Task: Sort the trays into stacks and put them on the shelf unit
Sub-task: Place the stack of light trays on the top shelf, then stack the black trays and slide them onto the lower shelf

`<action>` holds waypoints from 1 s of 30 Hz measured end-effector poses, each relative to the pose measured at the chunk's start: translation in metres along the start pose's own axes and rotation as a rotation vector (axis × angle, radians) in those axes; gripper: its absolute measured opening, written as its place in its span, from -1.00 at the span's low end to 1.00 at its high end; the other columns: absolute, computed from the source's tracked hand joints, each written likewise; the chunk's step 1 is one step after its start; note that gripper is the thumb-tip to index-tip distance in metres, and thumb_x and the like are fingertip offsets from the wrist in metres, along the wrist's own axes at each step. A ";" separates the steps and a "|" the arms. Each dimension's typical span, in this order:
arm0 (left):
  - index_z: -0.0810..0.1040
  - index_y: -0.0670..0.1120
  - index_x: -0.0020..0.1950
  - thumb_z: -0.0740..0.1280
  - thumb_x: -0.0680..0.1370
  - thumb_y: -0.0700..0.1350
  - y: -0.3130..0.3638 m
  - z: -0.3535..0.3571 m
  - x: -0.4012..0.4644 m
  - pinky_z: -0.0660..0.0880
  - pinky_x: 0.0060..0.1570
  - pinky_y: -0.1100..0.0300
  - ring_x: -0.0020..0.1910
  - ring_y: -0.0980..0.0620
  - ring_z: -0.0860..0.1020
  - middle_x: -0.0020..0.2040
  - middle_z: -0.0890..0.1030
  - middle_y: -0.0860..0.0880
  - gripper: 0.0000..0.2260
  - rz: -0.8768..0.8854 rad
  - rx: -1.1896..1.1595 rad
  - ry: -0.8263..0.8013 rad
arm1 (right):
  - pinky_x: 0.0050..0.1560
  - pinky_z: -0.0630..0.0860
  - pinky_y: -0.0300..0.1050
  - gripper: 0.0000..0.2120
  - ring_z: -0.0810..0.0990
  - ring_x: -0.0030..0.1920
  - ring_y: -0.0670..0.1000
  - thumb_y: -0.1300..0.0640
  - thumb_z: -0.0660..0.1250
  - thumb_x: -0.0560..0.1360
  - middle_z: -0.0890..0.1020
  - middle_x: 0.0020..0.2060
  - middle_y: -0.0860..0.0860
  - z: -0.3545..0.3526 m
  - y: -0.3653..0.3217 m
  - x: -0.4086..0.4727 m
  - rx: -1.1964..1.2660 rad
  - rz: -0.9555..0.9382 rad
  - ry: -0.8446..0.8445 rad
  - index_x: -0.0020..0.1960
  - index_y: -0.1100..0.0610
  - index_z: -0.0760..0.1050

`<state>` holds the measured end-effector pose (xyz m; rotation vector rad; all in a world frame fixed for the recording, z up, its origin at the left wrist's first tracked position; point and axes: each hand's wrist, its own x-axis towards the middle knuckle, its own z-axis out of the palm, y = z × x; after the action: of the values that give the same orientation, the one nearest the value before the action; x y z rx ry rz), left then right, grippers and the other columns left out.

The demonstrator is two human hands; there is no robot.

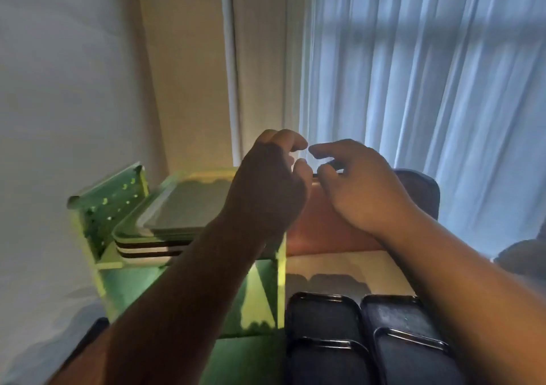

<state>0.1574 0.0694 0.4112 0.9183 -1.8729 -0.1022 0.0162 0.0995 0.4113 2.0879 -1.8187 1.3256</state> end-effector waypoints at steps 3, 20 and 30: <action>0.56 0.01 0.20 0.28 0.54 -0.15 0.029 0.055 -0.026 0.55 0.04 0.12 0.01 0.10 0.57 0.13 0.57 0.04 -0.76 -0.007 -0.075 -0.048 | 0.02 0.32 -0.55 -0.69 0.54 0.05 -0.27 0.13 0.26 0.60 0.59 0.16 -0.21 -0.011 0.058 -0.038 0.076 0.056 0.013 0.27 -0.11 0.59; 0.27 -0.05 0.55 0.31 0.51 -0.09 -0.007 0.382 -0.260 0.45 0.30 0.04 0.30 -0.09 0.49 0.45 0.37 -0.10 -0.40 -1.000 0.067 -0.977 | 0.39 0.37 0.06 -0.32 0.37 0.40 0.25 -0.04 0.26 0.50 0.31 0.45 0.19 0.043 0.418 -0.264 -0.123 1.112 -0.753 0.57 0.04 0.18; 0.16 -0.11 0.60 0.22 0.57 -0.20 -0.014 0.412 -0.315 0.44 0.17 0.08 0.36 -0.15 0.47 0.49 0.38 -0.14 -0.41 -1.177 0.279 -1.117 | 0.17 0.57 0.11 -0.27 0.49 0.27 0.23 0.04 0.33 0.51 0.35 0.41 0.18 0.045 0.482 -0.326 0.005 1.500 -0.729 0.56 0.10 0.06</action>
<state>-0.1046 0.1278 -0.0330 2.3948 -1.9780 -1.3053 -0.3384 0.1834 -0.0444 0.9300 -3.9582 0.4371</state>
